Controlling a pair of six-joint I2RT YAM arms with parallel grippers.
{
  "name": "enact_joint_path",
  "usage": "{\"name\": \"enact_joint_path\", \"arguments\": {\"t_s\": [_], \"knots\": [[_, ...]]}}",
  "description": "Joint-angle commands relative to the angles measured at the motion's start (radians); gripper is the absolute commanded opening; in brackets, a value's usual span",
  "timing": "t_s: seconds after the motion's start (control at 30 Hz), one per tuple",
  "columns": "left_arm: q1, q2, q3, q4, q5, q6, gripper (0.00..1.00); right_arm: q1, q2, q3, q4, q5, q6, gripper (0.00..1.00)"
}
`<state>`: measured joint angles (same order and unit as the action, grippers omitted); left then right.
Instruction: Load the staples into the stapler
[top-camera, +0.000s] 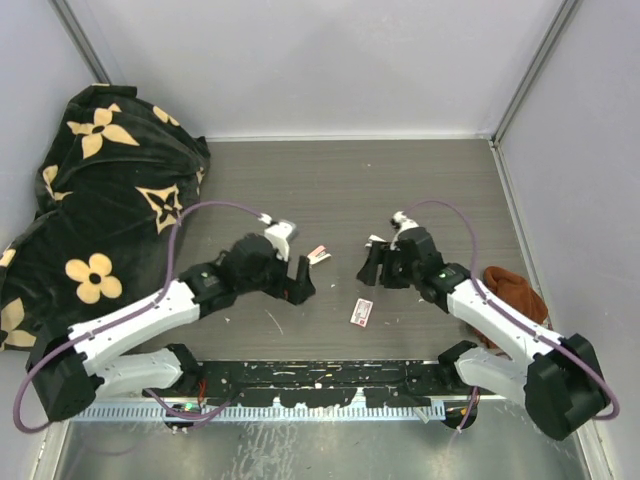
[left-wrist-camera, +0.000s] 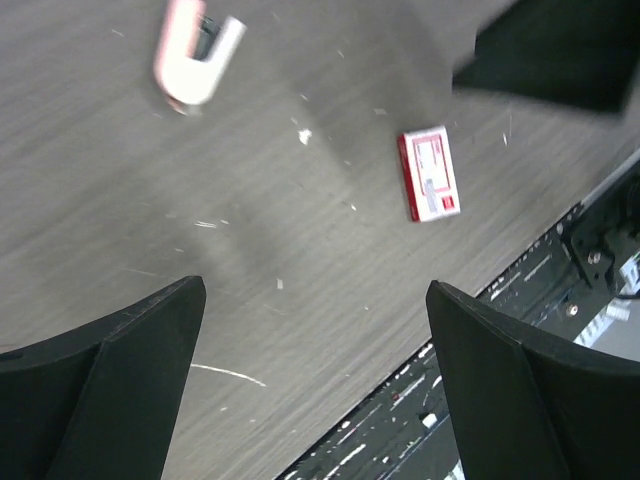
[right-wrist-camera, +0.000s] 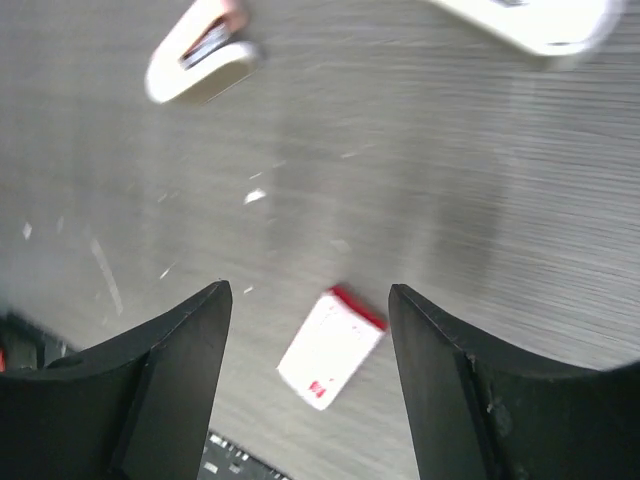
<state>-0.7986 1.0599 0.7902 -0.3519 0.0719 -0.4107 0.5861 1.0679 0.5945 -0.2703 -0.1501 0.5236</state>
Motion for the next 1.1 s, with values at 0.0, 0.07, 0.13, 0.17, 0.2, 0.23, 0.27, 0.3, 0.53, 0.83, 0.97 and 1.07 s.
{"name": "enact_joint_path", "arguments": {"t_s": [0.0,0.07,0.13,0.17,0.2,0.23,0.27,0.3,0.53,0.83,0.97,1.07], "knots": [[-0.174,0.081,-0.015,0.225,-0.191,-0.132,0.94,-0.16,-0.066,-0.058,-0.028,-0.016,0.035,0.69],[-0.243,0.147,0.002,0.253,-0.248,-0.179,0.94,-0.185,-0.087,-0.07,-0.025,0.004,0.047,0.69],[-0.305,0.217,0.028,0.27,-0.309,-0.227,0.96,-0.187,-0.11,-0.076,-0.025,0.043,0.064,0.7],[-0.329,0.259,0.043,0.27,-0.336,-0.249,0.96,-0.187,-0.122,-0.08,-0.025,0.061,0.072,0.72],[-0.353,0.292,0.06,0.274,-0.354,-0.263,0.97,-0.187,-0.135,-0.084,-0.026,0.076,0.083,0.73],[-0.373,0.327,0.076,0.276,-0.368,-0.271,0.97,-0.187,-0.148,-0.09,-0.026,0.093,0.093,0.74],[-0.388,0.362,0.093,0.277,-0.382,-0.274,0.97,-0.186,-0.161,-0.094,-0.026,0.105,0.102,0.74],[-0.401,0.396,0.112,0.275,-0.386,-0.275,0.96,-0.187,-0.172,-0.101,-0.026,0.115,0.111,0.74],[-0.465,0.573,0.226,0.255,-0.43,-0.253,0.82,-0.186,-0.234,-0.117,-0.049,0.163,0.134,0.77],[-0.505,0.735,0.33,0.212,-0.405,-0.22,0.82,-0.187,-0.294,-0.121,-0.07,0.226,0.14,0.86],[-0.509,0.773,0.357,0.181,-0.408,-0.216,0.77,-0.187,-0.321,-0.124,-0.072,0.243,0.149,0.86],[-0.509,0.791,0.36,0.176,-0.403,-0.212,0.71,-0.187,-0.331,-0.128,-0.073,0.254,0.151,0.85]]}}
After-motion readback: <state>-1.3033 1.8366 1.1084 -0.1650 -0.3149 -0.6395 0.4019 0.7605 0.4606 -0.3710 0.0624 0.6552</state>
